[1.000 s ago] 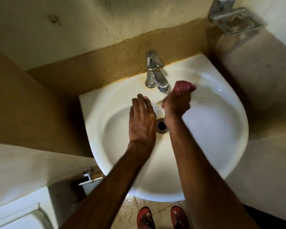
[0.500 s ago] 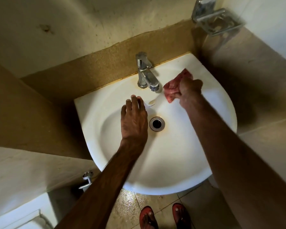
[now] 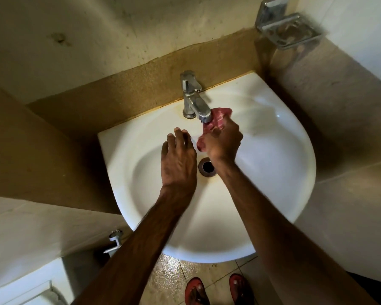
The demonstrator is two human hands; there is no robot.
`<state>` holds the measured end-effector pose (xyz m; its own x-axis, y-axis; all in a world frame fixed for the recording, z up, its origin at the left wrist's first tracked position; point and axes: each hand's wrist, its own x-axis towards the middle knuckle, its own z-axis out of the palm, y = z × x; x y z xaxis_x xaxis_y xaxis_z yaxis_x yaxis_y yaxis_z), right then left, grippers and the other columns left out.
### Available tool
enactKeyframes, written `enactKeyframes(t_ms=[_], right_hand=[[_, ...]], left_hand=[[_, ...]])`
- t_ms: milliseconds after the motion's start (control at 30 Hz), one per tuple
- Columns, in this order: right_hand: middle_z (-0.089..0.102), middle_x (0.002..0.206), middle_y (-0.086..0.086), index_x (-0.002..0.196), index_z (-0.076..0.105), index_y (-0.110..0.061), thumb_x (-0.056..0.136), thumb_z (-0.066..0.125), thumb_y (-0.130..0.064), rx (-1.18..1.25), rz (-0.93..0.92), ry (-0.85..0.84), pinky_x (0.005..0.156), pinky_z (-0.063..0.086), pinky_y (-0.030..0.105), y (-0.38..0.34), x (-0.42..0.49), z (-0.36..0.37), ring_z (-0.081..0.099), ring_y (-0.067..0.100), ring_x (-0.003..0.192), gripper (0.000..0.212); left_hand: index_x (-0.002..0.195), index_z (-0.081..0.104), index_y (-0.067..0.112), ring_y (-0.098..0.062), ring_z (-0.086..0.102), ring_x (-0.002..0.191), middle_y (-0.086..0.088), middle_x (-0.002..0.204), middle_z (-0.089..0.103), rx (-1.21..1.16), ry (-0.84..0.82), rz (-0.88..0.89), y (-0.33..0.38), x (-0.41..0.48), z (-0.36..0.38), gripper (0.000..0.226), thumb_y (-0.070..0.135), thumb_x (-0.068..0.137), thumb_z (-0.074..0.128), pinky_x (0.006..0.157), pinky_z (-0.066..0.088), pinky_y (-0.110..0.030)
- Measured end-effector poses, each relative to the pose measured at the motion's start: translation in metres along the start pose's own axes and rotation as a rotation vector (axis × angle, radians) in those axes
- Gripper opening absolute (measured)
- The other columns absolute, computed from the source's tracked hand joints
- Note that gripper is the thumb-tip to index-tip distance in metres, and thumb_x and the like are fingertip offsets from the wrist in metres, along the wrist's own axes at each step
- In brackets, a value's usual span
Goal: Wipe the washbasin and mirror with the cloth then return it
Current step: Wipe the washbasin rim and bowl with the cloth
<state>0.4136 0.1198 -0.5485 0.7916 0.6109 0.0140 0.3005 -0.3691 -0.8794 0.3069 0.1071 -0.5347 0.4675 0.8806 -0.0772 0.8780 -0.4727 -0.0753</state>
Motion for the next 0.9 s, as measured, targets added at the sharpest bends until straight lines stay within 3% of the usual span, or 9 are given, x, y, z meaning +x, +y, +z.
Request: enactKeyframes(t_ms=[100, 200, 300, 400, 467, 533, 600, 700, 900], right_hand=[[0.077, 0.105, 0.008, 0.115, 0.069, -0.003, 0.092, 0.071, -0.010, 0.002, 0.128, 0.145, 0.082, 0.065, 0.041, 0.013, 0.033, -0.006, 0.076, 0.021, 0.090, 0.024], [0.075, 0.108, 0.015, 0.119, 0.066, 0.003, 0.098, 0.065, -0.022, -0.017, 0.144, 0.203, 0.088, 0.061, 0.034, 0.020, 0.046, -0.012, 0.075, 0.029, 0.097, 0.033], [0.066, 0.134, 0.020, 0.138, 0.058, 0.002, 0.094, 0.071, -0.020, -0.159, -0.055, 0.192, 0.109, 0.052, 0.043, 0.012, 0.037, -0.016, 0.066, 0.036, 0.123, 0.050], [0.063, 0.137, 0.021, 0.137, 0.059, 0.001, 0.088, 0.073, 0.000, -0.344, -0.417, 0.024, 0.108, 0.050, 0.043, 0.004, 0.020, -0.015, 0.062, 0.040, 0.127, 0.051], [0.062, 0.140, 0.022, 0.138, 0.059, 0.002, 0.088, 0.071, 0.000, -0.428, -0.552, -0.142, 0.111, 0.049, 0.055, 0.008, 0.010, -0.016, 0.058, 0.043, 0.131, 0.051], [0.058, 0.147, 0.020, 0.139, 0.059, 0.000, 0.088, 0.067, 0.004, -0.477, -0.654, -0.288, 0.120, 0.034, 0.064, 0.019, 0.012, -0.027, 0.048, 0.043, 0.142, 0.051], [0.052, 0.155, 0.014, 0.143, 0.057, -0.010, 0.097, 0.056, -0.006, -0.525, -0.766, -0.363, 0.125, 0.019, 0.064, 0.037, 0.022, -0.042, 0.038, 0.037, 0.151, 0.047], [0.045, 0.161, 0.008, 0.150, 0.051, -0.020, 0.108, 0.044, -0.025, -0.557, -0.930, -0.379, 0.125, 0.020, 0.062, 0.057, 0.036, -0.054, 0.033, 0.028, 0.155, 0.043], [0.054, 0.153, 0.015, 0.147, 0.053, -0.005, 0.108, 0.042, -0.023, -0.501, -1.050, -0.249, 0.120, 0.032, 0.061, 0.045, 0.078, -0.026, 0.046, 0.035, 0.147, 0.046]], left_hand=[[0.155, 0.014, -0.001, -0.036, 0.029, 0.142, -0.023, 0.158, 0.018, 0.009, 0.009, 0.011, -0.002, 0.001, -0.002, 0.087, 0.014, 0.088, 0.068, 0.117, 0.034, -0.040], [0.155, 0.013, -0.001, -0.035, 0.031, 0.141, -0.022, 0.158, 0.018, -0.002, 0.002, 0.025, -0.007, 0.001, -0.003, 0.086, 0.013, 0.089, 0.066, 0.117, 0.034, -0.041], [0.156, 0.013, 0.000, -0.035, 0.031, 0.141, -0.021, 0.158, 0.018, -0.007, 0.007, 0.036, -0.009, 0.000, -0.003, 0.086, 0.012, 0.089, 0.066, 0.117, 0.033, -0.041], [0.156, 0.013, 0.002, -0.035, 0.030, 0.142, -0.021, 0.158, 0.018, -0.026, -0.007, 0.034, -0.009, -0.001, -0.003, 0.085, 0.012, 0.090, 0.066, 0.118, 0.032, -0.042], [0.156, 0.014, 0.003, -0.035, 0.029, 0.144, -0.019, 0.159, 0.019, -0.044, -0.001, 0.028, -0.010, 0.000, -0.006, 0.083, 0.013, 0.091, 0.065, 0.120, 0.030, -0.042], [0.156, 0.016, 0.004, -0.034, 0.029, 0.144, -0.018, 0.159, 0.020, -0.073, 0.000, 0.028, -0.011, 0.001, -0.010, 0.079, 0.012, 0.093, 0.062, 0.120, 0.030, -0.041], [0.155, 0.018, 0.005, -0.032, 0.032, 0.141, -0.016, 0.157, 0.022, -0.094, 0.017, 0.032, -0.012, 0.001, -0.013, 0.076, 0.009, 0.091, 0.060, 0.119, 0.031, -0.040], [0.154, 0.020, 0.004, -0.032, 0.035, 0.138, -0.015, 0.156, 0.025, -0.117, 0.026, 0.036, -0.013, 0.002, -0.016, 0.075, 0.006, 0.089, 0.058, 0.117, 0.032, -0.039], [0.146, 0.040, 0.009, -0.027, 0.047, 0.127, -0.008, 0.148, 0.042, -0.187, 0.033, -0.019, -0.004, 0.010, -0.020, 0.071, 0.000, 0.079, 0.060, 0.105, 0.043, -0.033]])
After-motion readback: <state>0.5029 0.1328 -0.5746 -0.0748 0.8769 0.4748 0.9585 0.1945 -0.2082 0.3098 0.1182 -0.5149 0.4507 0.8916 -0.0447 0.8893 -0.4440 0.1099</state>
